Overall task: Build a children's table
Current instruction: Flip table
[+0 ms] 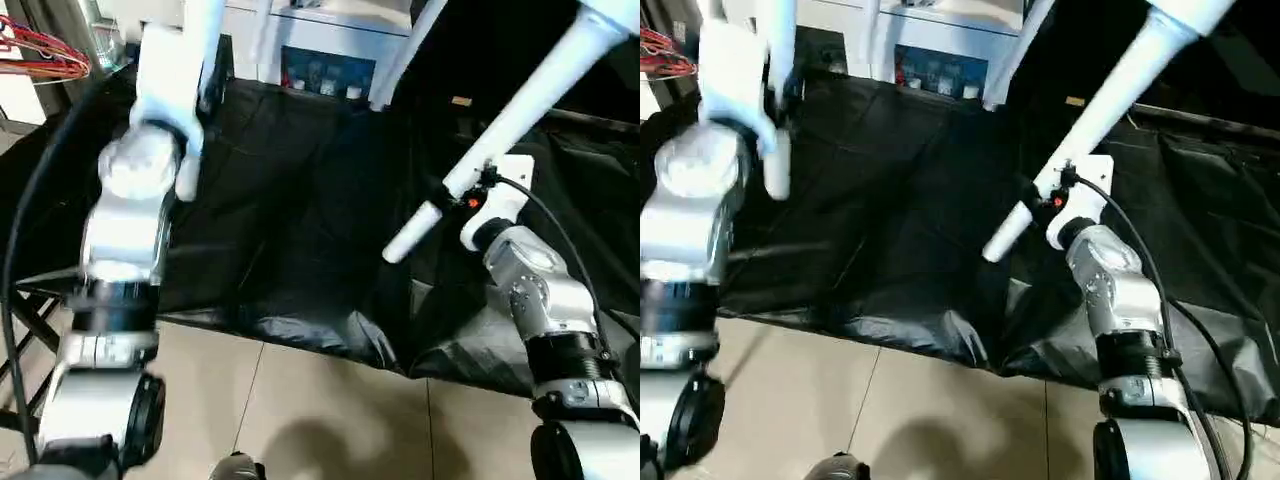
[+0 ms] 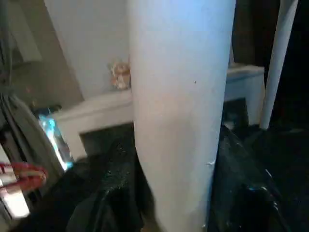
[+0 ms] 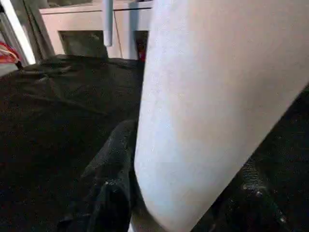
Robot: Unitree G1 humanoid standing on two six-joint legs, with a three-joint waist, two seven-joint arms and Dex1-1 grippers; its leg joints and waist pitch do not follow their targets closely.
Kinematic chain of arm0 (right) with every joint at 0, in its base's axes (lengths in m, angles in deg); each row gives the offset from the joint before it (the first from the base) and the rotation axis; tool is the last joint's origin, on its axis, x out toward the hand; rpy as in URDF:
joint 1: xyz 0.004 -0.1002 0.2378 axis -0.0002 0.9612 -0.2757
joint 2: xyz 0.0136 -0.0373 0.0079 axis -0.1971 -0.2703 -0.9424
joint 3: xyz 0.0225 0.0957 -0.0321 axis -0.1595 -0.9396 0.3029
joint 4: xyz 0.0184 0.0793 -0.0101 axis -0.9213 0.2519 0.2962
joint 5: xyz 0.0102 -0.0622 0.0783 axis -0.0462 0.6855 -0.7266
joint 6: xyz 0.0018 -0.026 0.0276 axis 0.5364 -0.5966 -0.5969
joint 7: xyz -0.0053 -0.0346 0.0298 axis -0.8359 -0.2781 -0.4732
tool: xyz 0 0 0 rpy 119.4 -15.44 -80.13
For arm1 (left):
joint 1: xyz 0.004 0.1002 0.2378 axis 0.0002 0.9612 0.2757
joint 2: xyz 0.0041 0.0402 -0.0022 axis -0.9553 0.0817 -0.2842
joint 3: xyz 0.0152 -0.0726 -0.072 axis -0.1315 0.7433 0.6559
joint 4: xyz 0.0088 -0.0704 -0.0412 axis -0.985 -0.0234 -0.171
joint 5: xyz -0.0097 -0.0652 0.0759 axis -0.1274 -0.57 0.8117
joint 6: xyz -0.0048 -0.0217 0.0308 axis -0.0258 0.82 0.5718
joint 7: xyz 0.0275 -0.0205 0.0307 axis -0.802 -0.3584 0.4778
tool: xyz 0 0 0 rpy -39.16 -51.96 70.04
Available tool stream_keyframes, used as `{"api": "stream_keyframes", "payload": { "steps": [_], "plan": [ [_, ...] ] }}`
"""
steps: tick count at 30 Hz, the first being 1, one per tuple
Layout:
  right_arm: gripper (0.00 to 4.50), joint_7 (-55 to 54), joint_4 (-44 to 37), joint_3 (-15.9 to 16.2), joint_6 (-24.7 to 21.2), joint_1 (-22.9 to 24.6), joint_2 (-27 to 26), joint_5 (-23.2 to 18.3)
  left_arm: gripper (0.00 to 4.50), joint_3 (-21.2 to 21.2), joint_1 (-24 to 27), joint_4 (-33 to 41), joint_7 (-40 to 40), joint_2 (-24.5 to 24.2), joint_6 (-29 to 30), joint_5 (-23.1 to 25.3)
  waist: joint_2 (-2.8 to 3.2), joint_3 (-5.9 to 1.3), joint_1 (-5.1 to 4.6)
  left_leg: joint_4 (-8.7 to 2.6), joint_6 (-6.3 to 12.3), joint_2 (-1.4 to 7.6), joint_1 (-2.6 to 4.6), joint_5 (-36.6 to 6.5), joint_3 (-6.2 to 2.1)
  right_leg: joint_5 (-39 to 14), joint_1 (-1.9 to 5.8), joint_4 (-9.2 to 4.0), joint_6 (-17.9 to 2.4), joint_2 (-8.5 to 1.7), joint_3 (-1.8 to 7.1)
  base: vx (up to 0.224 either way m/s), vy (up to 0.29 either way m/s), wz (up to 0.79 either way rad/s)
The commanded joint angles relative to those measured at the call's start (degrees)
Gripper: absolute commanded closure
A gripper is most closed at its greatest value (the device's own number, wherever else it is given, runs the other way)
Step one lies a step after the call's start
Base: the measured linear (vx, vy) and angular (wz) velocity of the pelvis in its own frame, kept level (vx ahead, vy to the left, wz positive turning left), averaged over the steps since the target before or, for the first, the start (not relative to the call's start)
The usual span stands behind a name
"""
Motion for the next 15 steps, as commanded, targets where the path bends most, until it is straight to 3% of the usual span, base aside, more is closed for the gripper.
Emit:
{"api": "stream_keyframes", "payload": {
  "steps": [1, 5, 6, 8, 12, 15],
  "plan": [
    [2.87, -2.2, -1.7, 1.0, -0.8, 1.4, 0.5, 2.8, 2.81, -3.9, 0.3, -0.2, -2.4, 0.7, -1.6, 0.9, 0.82, -4.31, -0.73, -4.96, -3.26, 3.16, 2.52, -11.6, -1.49, -5.8, 1.58, -4.37, -10.1, -3.26, 2.25, 0.0, 0.0, 0.0],
    [2.92, -5.2, -7.9, 2.7, -3.1, 6.2, -0.8, 4.7, 2.81, -5.3, 3.3, -1.9, -2.9, 1.3, -3.1, 1.2, 1.03, -4.04, -0.68, -5.37, -4.69, 3.34, 3.18, -15.4, -1.46, -7.7, 0.97, -4.95, -8.8, -3.2, 2.4, 0.0, 0.0, 0.0],
    [2.92, -6.3, -9.7, 3.1, -3.8, 7.7, -1.3, 5.2, 2.81, -5.5, 4.1, -2.4, -2.9, 1.4, -3.5, 1.3, 1.0, -4.31, -0.79, -5.51, -5.0, 3.27, 2.81, -14.2, -1.71, -5.8, 1.53, -4.61, -8.2, -3.18, 2.31, 0.0, 0.0, 0.0],
    [2.92, -7.1, -11.0, 3.4, -4.5, 8.9, -1.7, 5.4, 2.81, -5.7, 4.7, -2.8, -2.8, 1.5, -3.7, 1.4, 1.13, -4.31, -0.99, -5.72, -5.56, 3.23, 2.76, -14.9, -1.84, -5.7, 1.56, -4.65, -7.7, -3.1, 2.25, 0.0, 0.0, 0.0],
    [2.94, -10.5, -14.9, 5.6, -6.3, 12.3, -3.4, 7.8, 2.81, -5.2, 7.4, -4.8, -2.7, 1.8, -4.6, 0.2, 1.28, -4.1, -1.15, -6.15, -7.47, 3.28, 3.36, -20.4, -2.0, -9.1, 1.0, -5.39, -6.5, -3.11, 2.28, 0.0, 0.0, 0.0],
    [2.94, -11.2, -16.3, 6.5, -7.2, 13.0, -4.2, 8.0, 2.81, -5.3, 8.5, -6.0, -2.6, 1.8, -5.4, 0.5, 1.03, -4.17, -1.34, -6.57, -8.1, 3.26, 3.53, -23.2, -2.29, -12.1, 1.24, -5.85, -5.4, -3.36, 2.3, 0.0, 0.0, 0.0]
  ]
}}
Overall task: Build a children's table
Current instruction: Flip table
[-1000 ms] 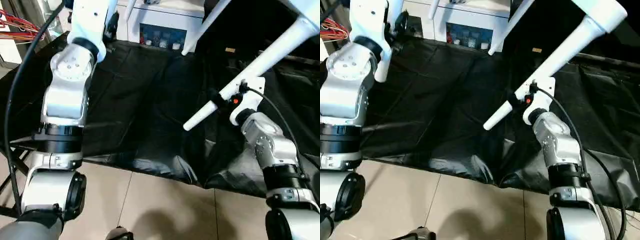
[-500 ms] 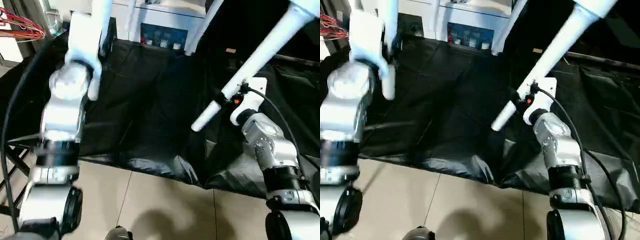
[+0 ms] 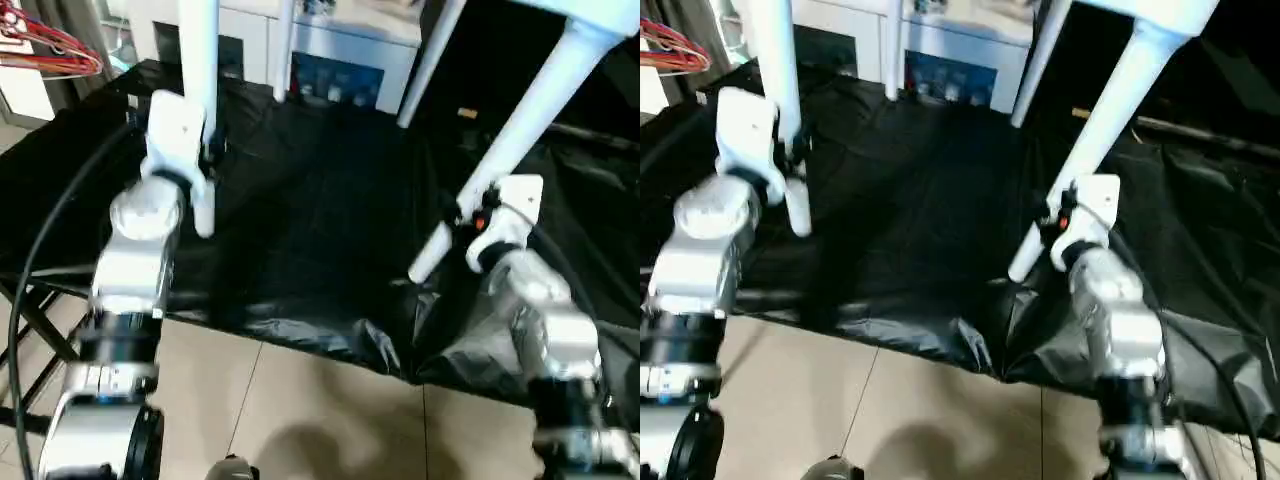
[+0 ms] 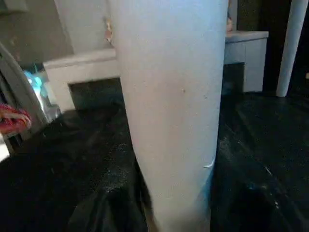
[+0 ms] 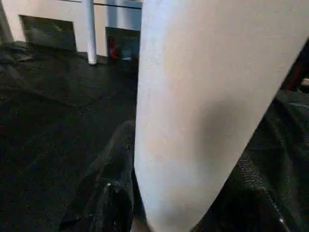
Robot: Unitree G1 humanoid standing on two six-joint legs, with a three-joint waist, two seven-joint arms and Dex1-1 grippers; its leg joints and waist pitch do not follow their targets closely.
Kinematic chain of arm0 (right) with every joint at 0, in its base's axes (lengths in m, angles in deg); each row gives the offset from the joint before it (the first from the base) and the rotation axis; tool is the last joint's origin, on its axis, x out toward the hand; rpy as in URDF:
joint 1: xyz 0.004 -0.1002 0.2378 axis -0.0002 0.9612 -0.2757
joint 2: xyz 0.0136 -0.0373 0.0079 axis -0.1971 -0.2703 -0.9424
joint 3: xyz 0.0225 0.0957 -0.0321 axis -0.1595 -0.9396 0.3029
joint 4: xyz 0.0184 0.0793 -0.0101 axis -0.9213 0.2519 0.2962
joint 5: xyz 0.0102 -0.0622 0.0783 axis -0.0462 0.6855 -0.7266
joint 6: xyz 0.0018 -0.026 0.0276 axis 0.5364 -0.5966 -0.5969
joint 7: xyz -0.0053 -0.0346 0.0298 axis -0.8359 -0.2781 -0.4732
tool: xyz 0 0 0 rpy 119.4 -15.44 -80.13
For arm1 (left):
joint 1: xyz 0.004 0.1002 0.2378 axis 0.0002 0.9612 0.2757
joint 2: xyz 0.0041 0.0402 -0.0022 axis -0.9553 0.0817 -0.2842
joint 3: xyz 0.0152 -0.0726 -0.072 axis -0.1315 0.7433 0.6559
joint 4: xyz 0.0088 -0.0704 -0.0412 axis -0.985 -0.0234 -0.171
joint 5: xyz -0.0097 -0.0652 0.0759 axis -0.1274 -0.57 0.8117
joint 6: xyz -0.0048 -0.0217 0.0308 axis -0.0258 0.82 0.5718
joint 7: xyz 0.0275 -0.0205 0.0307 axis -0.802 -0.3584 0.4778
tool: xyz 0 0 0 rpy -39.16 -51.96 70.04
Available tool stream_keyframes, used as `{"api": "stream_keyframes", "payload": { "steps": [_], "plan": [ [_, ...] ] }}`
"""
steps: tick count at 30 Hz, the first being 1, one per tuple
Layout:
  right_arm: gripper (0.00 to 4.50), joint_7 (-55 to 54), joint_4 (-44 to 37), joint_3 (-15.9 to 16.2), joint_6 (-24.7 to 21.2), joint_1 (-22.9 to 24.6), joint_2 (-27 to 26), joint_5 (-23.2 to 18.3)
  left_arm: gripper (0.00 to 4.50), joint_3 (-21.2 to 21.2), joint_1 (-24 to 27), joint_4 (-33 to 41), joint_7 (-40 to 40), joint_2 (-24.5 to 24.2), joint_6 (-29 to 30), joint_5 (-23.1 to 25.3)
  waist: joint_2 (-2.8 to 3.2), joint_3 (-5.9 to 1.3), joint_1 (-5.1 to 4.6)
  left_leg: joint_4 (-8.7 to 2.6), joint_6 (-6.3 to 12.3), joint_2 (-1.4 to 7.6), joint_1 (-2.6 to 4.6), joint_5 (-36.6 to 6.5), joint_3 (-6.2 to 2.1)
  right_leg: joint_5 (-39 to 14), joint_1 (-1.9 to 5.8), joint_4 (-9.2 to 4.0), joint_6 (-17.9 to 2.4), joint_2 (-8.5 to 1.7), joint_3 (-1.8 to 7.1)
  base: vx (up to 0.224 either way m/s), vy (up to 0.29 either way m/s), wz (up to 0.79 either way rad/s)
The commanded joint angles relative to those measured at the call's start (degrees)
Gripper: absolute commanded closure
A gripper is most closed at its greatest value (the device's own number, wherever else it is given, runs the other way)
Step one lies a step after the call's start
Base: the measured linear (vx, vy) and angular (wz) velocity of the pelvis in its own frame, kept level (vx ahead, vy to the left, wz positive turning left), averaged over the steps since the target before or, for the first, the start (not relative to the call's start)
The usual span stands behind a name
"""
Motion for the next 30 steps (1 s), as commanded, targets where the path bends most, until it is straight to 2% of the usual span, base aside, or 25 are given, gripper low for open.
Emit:
{"api": "stream_keyframes", "payload": {
  "steps": [1, 2, 3, 4, 6, 7, 8, 11, 12, 13, 14, 15, 16, 17, 18, 20, 21, 22, 23, 25, 26, 27, 28, 29, 30],
  "plan": [
    [2.95, -0.1, 1.0, 3.5, -2.9, 1.4, -0.6, 1.8, 2.81, -5.5, 0.8, -1.2, -2.5, 0.6, -0.5, 3.4, 2.21, -3.43, -1.14, -5.76, -8.12, 3.35, 3.02, -23.4, -2.34, -12.4, 0.1, -4.76, -5.5, -3.4, 2.26, 0.0, 0.0, 0.0],
    [2.96, -0.3, 0.7, 4.0, -3.1, 1.6, -0.7, 2.3, 2.81, -5.6, 1.3, -1.5, -2.5, 0.5, -0.7, 3.5, 2.16, -3.31, -1.13, -5.82, -8.11, 3.33, 3.13, -24.1, -2.3, -13.2, -0.06, -4.99, -5.4, -3.43, 2.31, 0.0, 0.0, 0.0],
    [2.96, -0.8, 0.5, 4.3, -3.2, 1.6, -0.9, 2.9, 2.81, -5.6, 1.8, -1.8, -2.7, 0.5, -0.7, 3.5, 2.2, -3.08, -1.3, -6.06, -8.44, 3.34, 3.33, -26.5, -2.52, -16.1, -0.12, -5.35, -5.1, -3.49, 2.28, 0.0, 0.0, 0.0],
    [2.96, -1.2, 0.2, 4.5, -3.6, 1.7, -1.0, 3.2, 2.81, -5.6, 2.2, -2.1, -2.7, 0.5, -0.8, 3.4, 2.16, -3.35, -1.26, -6.14, -8.54, 3.44, 3.43, -26.2, -2.63, -15.3, 0.03, -5.27, -5.0, -3.5, 2.3, 0.0, 0.0, 0.0],
    [2.96, -1.3, -0.2, 4.8, -4.1, 1.8, -1.2, 3.4, 2.81, -5.7, 2.6, -2.5, -2.8, 0.4, -0.9, 3.3, 2.12, -3.43, -1.37, -6.15, -8.49, 3.44, 3.21, -24.2, -2.56, -11.7, 0.18, -4.94, -5.4, -3.37, 2.32, 0.0, 0.0, 0.0],
    [2.96, -1.1, -0.4, 5.2, -4.3, 1.9, -1.3, 3.5, 2.81, -5.8, 3.0, -3.3, -2.6, 0.4, -0.9, 3.4, 1.56, -3.45, -1.49, -6.11, -8.28, 3.46, 3.08, -23.1, -2.42, -10.1, 0.29, -4.8, -5.6, -3.31, 2.29, 0.0, 0.0, 0.0],
    [2.96, -1.0, -0.7, 5.4, -4.7, 1.9, -1.5, 3.5, 2.81, -5.7, 3.2, -3.9, -2.5, 0.4, -1.1, 3.1, 1.85, -3.48, -1.47, -6.07, -8.17, 3.4, 3.11, -22.6, -2.36, -9.4, 0.31, -4.67, -5.7, -3.31, 2.33, 0.0, 0.0, 0.0],
    [2.96, -0.6, -1.2, 6.2, -5.7, 2.1, -2.0, 3.6, 2.81, -5.7, 3.7, -6.7, -3.0, 0.2, -3.3, 2.4, 1.8, -3.44, -1.54, -6.09, -7.83, 3.26, 3.03, -22.4, -2.33, -9.9, 0.31, -4.85, -5.4, -3.28, 2.38, 0.0, 0.0, 0.0],
    [2.4, 0.1, -1.1, 6.3, -5.6, 2.1, -2.5, 3.1, 2.81, -6.0, 3.8, -9.1, -3.0, -0.3, -6.0, 3.0, 1.06, -3.47, -1.73, -6.14, -7.63, 3.3, 3.02, -23.5, -2.33, -11.9, 0.28, -5.1, -4.9, -3.34, 2.38, 0.0, 0.0, 0.0],
    [2.26, 0.1, -1.1, 6.3, -5.6, 2.1, -2.5, 3.1, 2.81, -6.0, 3.8, -9.1, -3.0, -0.3, -6.0, 3.0, 1.06, -3.47, -1.73, -6.14, -7.63, 3.3, 3.02, -23.5, -2.33, -11.9, 0.28, -5.1, -4.9, -3.34, 2.38, 0.0, 0.0, 0.0],
    [2.26, 0.2, -1.1, 6.2, -5.6, 2.2, -2.7, 2.9, 2.81, -5.8, 4.0, -9.6, -3.8, -0.4, -6.2, 2.4, 1.45, -3.5, -1.87, -6.2, -7.83, 3.28, 3.18, -25.1, -2.44, -14.6, 0.05, -5.32, -4.5, -3.42, 2.42, 0.0, 0.0, 0.0],
    [2.07, 0.3, -1.2, 6.1, -5.7, 2.4, -2.9, 2.6, 2.81, -5.3, 4.4, -9.5, -3.7, -0.5, -6.0, 2.1, 1.65, -3.45, -1.93, -6.3, -7.96, 3.35, 3.25, -26.0, -2.52, -15.9, -0.08, -5.48, -4.5, -3.56, 2.51, 0.0, 0.0, 0.0],
    [2.07, 0.3, -1.2, 6.1, -5.7, 2.4, -2.9, 2.6, 2.81, -5.2, 4.5, -9.5, -3.7, -0.5, -6.0, 2.0, 1.66, -3.47, -2.03, -6.37, -8.02, 3.39, 3.22, -26.6, -2.6, -16.5, -0.09, -5.57, -4.4, -3.61, 2.5, 0.0, 0.0, 0.0],
    [1.88, 0.2, -1.4, 6.1, -5.8, 2.5, -3.0, 2.6, 2.25, -4.9, 4.7, -9.3, -3.6, -0.6, -5.8, 1.8, 1.66, -3.45, -2.12, -6.42, -8.15, 3.41, 3.21, -27.2, -2.7, -17.2, -0.12, -5.64, -4.3, -3.61, 2.47, 0.0, 0.0, 0.0],
    [1.82, 0.2, -1.8, 5.9, -6.0, 2.7, -3.0, 2.4, 2.11, -4.2, 5.3, -8.5, -3.2, -0.7, -5.2, 1.4, 1.72, -3.48, -2.34, -6.5, -8.4, 3.43, 3.18, -28.3, -2.87, -18.0, -0.12, -5.62, -4.3, -3.56, 2.38, 0.0, 0.0, 0.0],
    [1.71, 0.3, -3.1, 5.6, -6.3, 3.2, -3.0, 2.0, 2.11, -3.0, 6.5, -6.2, -3.5, -1.1, -3.9, 0.1, 1.72, -3.38, -2.79, -6.62, -8.25, 3.42, 3.04, -29.4, -2.99, -19.4, -0.23, -5.86, -4.0, -3.55, 2.39, 0.0, 0.0, 0.0],
    [1.58, 0.3, -4.1, 5.5, -6.7, 3.6, -3.1, 1.8, 2.03, -2.6, 7.3, -4.9, -3.5, -1.5, -3.8, -0.4, 2.27, -3.43, -3.08, -6.65, -8.42, 3.38, 2.9, -29.6, -3.11, -19.9, -0.2, -5.71, -4.1, -3.64, 2.43, 0.0, 0.0, 0.0],
    [1.47, 0.3, -5.4, 5.4, -7.2, 4.2, -3.1, 1.6, 1.87, -2.0, 8.7, -2.5, -3.9, -1.9, -3.1, -1.4, 2.38, -3.7, -3.21, -6.5, -8.09, 3.44, 2.91, -28.2, -2.98, -17.7, -0.14, -5.59, -4.6, -3.57, 2.49, 0.0, 0.0, 0.0],
    [1.4, 0.4, -6.4, 5.5, -7.5, 4.7, -3.1, 1.6, 1.72, -1.5, 9.7, -0.7, -4.0, -2.1, -2.7, -2.0, 2.18, -3.84, -3.27, -6.43, -7.79, 3.53, 2.75, -26.6, -2.9, -15.5, 0.06, -5.36, -5.1, -3.52, 2.5, 0.0, 0.0, 0.0],
    [1.14, 0.5, -10.3, 5.8, -8.9, 6.7, -3.0, 1.5, 1.66, 0.1, 13.9, 6.3, -4.3, -2.9, -0.6, -4.0, 2.59, -4.13, -2.92, -5.9, -5.39, 3.67, 1.89, -15.5, -2.25, -1.3, 1.02, -3.88, -7.9, -3.31, 2.46, 0.0, 0.0, 0.0],
    [1.03, 0.5, -10.6, 5.9, -9.0, 6.9, -3.0, 1.5, 1.56, 0.2, 14.2, 6.9, -4.2, -2.9, -0.3, -4.2, 2.59, -4.13, -2.92, -5.9, -5.39, 3.67, 1.89, -15.5, -2.25, -1.3, 1.02, -3.88, -7.9, -3.31, 2.46, 0.051, -0.015, -0.02],
    [0.96, 0.5, -13.3, 5.9, -10.0, 8.5, -2.8, 1.4, 1.39, 1.3, 17.6, 12.1, -4.3, -3.1, 1.9, -5.3, 2.55, -4.16, -3.01, -5.63, -4.26, 3.43, 1.6, -11.0, -2.01, 3.9, 1.33, -3.39, -8.8, -2.97, 2.32, 0.051, -0.015, -0.02],
    [0.96, 0.4, -13.6, 5.9, -10.1, 8.7, -2.7, 1.4, 1.39, 1.4, 18.0, 12.8, -4.3, -3.1, 2.1, -5.3, 2.61, -4.21, -2.89, -5.49, -3.9, 3.48, 1.61, -9.8, -2.0, 5.2, 1.48, -3.27, -8.9, -3.02, 2.31, 0.0, 0.0, 0.0],
    [0.82, 0.0, -16.3, 5.7, -11.1, 10.2, -2.4, 1.5, 1.23, 2.2, 21.4, 17.7, -4.4, -3.4, 4.0, -5.6, 2.65, -4.1, -2.86, -5.42, -3.59, 3.42, 1.62, -9.3, -1.87, 5.9, 1.36, -3.29, -8.9, -2.91, 2.32, 0.0, 0.0, 0.0],
    [0.7, -0.2, -17.3, 5.6, -11.4, 10.8, -2.4, 1.6, 1.24, 2.4, 22.5, 19.5, -4.4, -3.4, 4.6, -5.5, 2.58, -4.07, -2.81, -5.33, -3.07, 3.49, 1.57, -8.2, -1.84, 7.3, 1.54, -3.17, -8.9, -2.87, 2.31, 0.0, 0.0, 0.0]
  ]
}}
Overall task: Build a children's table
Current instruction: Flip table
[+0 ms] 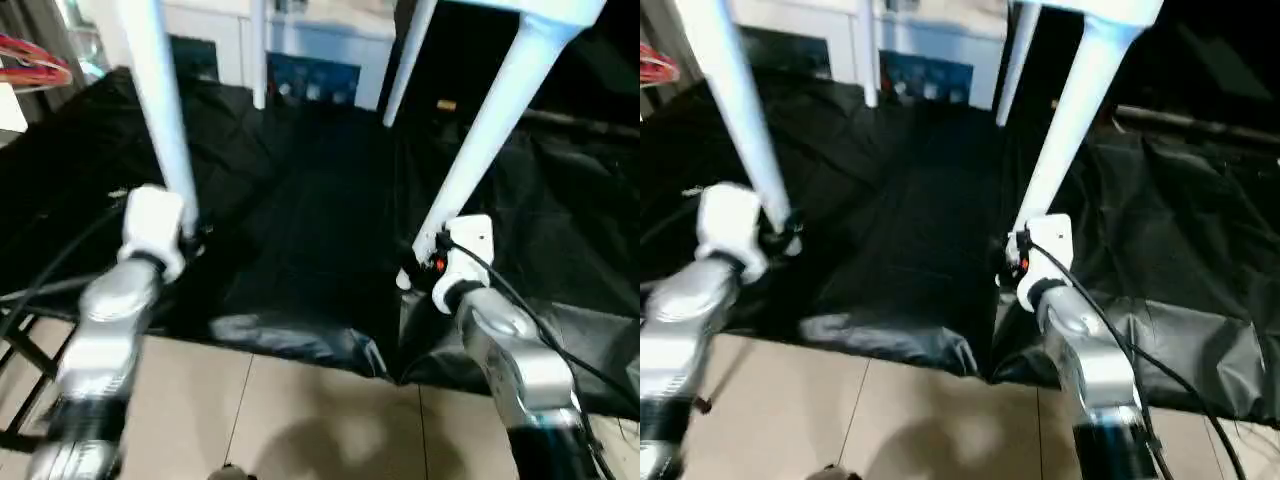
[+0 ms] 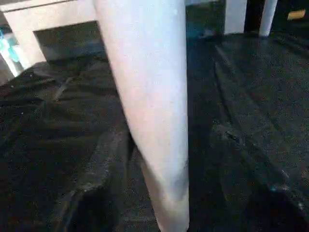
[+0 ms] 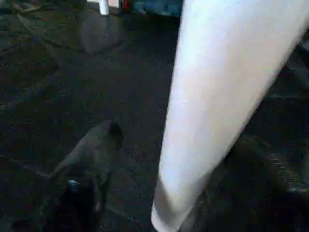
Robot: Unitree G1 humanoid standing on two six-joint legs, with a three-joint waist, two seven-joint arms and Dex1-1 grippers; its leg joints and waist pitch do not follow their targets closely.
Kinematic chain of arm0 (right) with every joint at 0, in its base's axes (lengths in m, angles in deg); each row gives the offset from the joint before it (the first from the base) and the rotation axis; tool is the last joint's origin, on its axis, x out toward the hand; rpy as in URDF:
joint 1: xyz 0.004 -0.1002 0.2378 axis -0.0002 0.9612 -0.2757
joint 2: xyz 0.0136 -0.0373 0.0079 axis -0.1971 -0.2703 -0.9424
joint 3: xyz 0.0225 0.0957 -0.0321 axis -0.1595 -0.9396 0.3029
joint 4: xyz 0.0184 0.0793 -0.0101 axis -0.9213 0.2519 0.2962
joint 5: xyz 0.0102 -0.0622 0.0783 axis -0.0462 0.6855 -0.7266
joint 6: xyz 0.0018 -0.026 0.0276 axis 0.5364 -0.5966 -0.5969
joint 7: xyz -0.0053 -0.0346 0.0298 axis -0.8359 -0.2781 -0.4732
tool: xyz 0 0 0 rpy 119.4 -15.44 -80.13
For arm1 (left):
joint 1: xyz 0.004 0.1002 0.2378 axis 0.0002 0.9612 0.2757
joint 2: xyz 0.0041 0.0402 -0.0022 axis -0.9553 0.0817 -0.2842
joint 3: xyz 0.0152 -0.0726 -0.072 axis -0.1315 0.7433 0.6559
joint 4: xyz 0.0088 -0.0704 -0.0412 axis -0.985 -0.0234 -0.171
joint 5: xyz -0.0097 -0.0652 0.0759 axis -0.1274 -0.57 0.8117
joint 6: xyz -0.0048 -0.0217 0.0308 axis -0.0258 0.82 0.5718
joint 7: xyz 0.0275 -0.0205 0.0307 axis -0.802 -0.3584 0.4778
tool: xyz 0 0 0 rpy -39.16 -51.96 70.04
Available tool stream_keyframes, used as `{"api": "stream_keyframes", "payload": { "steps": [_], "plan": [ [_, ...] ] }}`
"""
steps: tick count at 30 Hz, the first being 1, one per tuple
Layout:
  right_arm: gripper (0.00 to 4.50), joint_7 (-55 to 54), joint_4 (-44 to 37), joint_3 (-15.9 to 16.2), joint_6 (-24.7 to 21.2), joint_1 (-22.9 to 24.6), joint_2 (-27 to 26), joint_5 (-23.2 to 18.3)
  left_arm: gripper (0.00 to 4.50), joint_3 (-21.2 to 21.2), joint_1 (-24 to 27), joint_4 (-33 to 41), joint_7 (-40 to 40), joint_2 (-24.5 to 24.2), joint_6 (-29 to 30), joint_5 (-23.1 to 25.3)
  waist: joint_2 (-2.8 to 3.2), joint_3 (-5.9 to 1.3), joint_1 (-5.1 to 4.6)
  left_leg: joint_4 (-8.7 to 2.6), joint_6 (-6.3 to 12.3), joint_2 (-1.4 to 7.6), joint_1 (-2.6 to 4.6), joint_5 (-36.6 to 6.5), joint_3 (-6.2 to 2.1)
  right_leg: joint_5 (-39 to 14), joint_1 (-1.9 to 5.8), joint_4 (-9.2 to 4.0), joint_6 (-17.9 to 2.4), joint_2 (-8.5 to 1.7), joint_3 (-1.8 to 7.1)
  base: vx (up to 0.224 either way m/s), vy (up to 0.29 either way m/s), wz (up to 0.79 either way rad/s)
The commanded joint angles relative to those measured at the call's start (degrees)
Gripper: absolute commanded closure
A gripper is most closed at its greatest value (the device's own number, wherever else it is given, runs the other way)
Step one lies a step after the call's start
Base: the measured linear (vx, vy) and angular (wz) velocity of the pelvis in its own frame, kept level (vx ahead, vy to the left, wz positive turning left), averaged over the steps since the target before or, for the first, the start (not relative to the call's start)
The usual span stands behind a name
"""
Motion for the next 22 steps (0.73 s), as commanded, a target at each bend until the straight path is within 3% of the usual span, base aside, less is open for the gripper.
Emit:
{"api": "stream_keyframes", "payload": {
  "steps": [1, 2, 4, 6, 7, 9, 12, 15, 18, 22],
  "plan": [
    [0.59, -0.9, -3.5, -0.8, -1.8, 1.3, 0.6, -0.5, 1.22, 0.6, 2.2, 5.5, -0.6, 0.1, 2.4, -0.9, 1.4, -3.27, -0.07, -4.41, -2.5, 3.07, 2.1, -8.7, -1.62, 6.5, 1.83, -2.68, -8.6, -3.1, 2.24, 0.0, 0.0, 0.0],
    [0.52, -0.9, -3.5, -0.8, -1.8, 1.3, 0.6, -0.5, 1.09, 0.6, 2.2, 5.5, -0.6, 0.1, 2.4, -0.9, 1.4, -3.12, -0.1, -4.58, -2.58, 3.12, 2.12, -10.2, -1.62, 4.0, 1.82, -2.94, -8.3, -3.18, 2.31, 0.0, 0.0, 0.0],
    [0.48, -2.0, -10.8, -3.2, -3.6, 5.9, 0.7, -1.4, 0.84, 2.4, 9.2, 15.7, 0.4, 3.0, 4.5, -5.4, 1.33, -2.85, 0.07, -4.9, -3.33, 3.53, 2.16, -13.1, -1.67, -0.1, 1.81, -3.27, -7.7, -3.35, 2.46, 0.0, 0.0, 0.0],
    [0.48, -2.1, -12.1, -3.7, -4.0, 6.8, 0.8, -1.6, 0.82, 2.3, 10.6, 17.6, 0.4, 3.7, 4.6, -6.7, 1.33, -2.58, -0.16, -5.11, -4.04, 3.26, 2.36, -17.2, -1.62, -5.6, 1.2, -3.9, -6.4, -2.91, 2.55, 0.0, 0.0, 0.0],
    [0.48, -2.1, -12.1, -3.7, -4.0, 6.8, 0.8, -1.6, 0.82, 2.3, 10.6, 17.6, 0.4, 3.7, 4.6, -6.7, 1.33, -2.58, -0.16, -5.11, -4.04, 3.26, 2.36, -17.2, -1.62, -5.6, 1.2, -3.9, -6.4, -2.91, 2.55, 0.0, 0.0, 0.0],
    [0.48, -0.9, -16.1, -4.6, -4.0, 10.4, 1.7, -2.3, 0.82, 1.6, 14.1, 23.3, 1.9, 6.4, 8.4, -9.6, 1.46, -2.22, -0.15, -5.41, -5.25, 3.49, 2.53, -22.0, -1.97, -13.3, 0.82, -4.67, -4.3, -3.19, 2.72, 0.0, 0.0, 0.0],
    [0.48, 0.7, -18.9, -5.4, -4.6, 13.4, 2.5, -3.7, 0.82, -0.1, 16.6, 26.8, 4.1, 8.3, 10.2, -7.5, 1.4, -1.56, -0.37, -5.51, -5.69, 3.16, 2.51, -27.0, -2.18, -21.2, 0.18, -5.65, -2.0, -3.06, 2.81, 0.0, 0.0, 0.0],
    [0.48, 0.7, -18.9, -5.6, -4.9, 13.8, 2.8, -3.7, 0.82, -0.3, 18.1, 28.1, 6.0, 10.0, 9.0, -6.2, 1.16, -1.25, -0.89, -5.21, -5.69, 2.84, 2.6, -30.4, -2.88, -33.0, -0.15, -7.09, 1.0, -3.55, 2.59, -0.037, 0.003, -0.03],
    [0.48, 0.8, -18.0, -4.8, -5.3, 12.1, 3.2, -3.2, 0.82, -1.0, 18.6, 29.1, 6.8, 9.5, 9.4, -4.8, 1.22, -1.35, -1.31, -5.32, -5.66, 2.71, 2.23, -29.8, -3.25, -33.0, 0.06, -7.09, 1.4, -3.43, 2.38, -0.017, 0.003, -0.03],
    [0.48, 1.0, -17.7, -4.5, -5.5, 11.1, 3.3, -3.4, 0.82, -1.6, 18.7, 30.2, 8.1, 9.4, 12.3, -4.5, 1.32, -1.32, -2.13, -5.13, -5.33, 2.48, 2.28, -30.1, -3.43, -31.6, -0.24, -7.02, 0.7, -3.27, 2.33, 0.0, 0.0, 0.0]
  ]
}}
